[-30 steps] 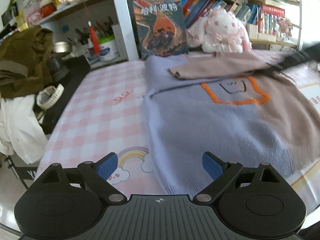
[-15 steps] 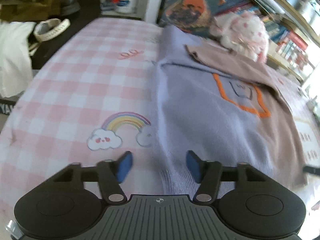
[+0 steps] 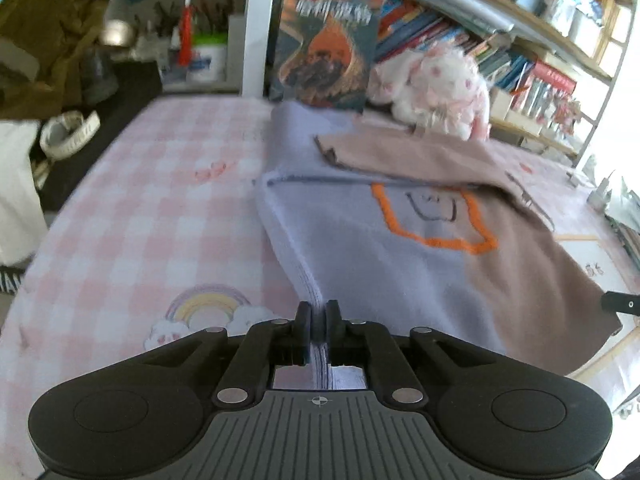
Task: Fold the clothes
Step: 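Grasp the pink hem with the right gripper while the left gripper grasps the lavender hem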
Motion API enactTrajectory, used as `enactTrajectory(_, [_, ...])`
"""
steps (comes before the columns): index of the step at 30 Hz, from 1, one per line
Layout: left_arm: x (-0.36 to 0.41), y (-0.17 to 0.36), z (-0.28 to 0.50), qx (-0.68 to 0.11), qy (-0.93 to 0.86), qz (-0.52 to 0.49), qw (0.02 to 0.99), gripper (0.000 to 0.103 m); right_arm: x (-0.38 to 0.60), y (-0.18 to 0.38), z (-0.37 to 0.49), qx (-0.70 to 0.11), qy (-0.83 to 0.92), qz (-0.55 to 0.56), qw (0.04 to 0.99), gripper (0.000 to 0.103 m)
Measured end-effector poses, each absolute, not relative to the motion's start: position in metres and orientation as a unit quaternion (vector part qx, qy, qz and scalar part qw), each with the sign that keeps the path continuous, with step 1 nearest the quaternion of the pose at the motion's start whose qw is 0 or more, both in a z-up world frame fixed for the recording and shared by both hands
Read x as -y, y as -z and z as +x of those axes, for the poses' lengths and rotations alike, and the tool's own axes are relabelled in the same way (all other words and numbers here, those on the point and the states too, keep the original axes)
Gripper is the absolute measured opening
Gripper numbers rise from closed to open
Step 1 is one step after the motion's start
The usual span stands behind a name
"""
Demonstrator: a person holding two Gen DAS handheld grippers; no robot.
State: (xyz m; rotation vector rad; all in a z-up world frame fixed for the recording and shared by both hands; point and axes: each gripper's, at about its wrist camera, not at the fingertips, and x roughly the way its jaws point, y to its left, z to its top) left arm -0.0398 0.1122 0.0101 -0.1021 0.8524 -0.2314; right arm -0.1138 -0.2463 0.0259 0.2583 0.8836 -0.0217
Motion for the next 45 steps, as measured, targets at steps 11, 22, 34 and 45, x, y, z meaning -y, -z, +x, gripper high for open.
enactTrajectory(11, [-0.130, 0.011, -0.036, -0.466, 0.128, -0.141, 0.864, 0.058, 0.264, -0.006, -0.114, -0.457, 0.014, 0.186, 0.870, 0.023])
enactTrajectory(22, [-0.124, -0.005, -0.042, -0.425, 0.134, -0.119, 0.887, 0.006, 0.253, -0.028, -0.123, -0.391, -0.021, 0.166, 0.905, 0.008])
enactTrajectory(34, [-0.131, 0.017, -0.034, -0.475, 0.148, -0.152, 0.854, 0.041, 0.255, -0.004, -0.118, -0.459, 0.006, 0.160, 0.874, 0.027])
enactTrajectory(45, [-0.146, 0.011, -0.052, -0.496, 0.161, -0.136, 0.843, 0.003, 0.252, -0.016, -0.139, -0.470, -0.014, 0.157, 0.869, 0.008])
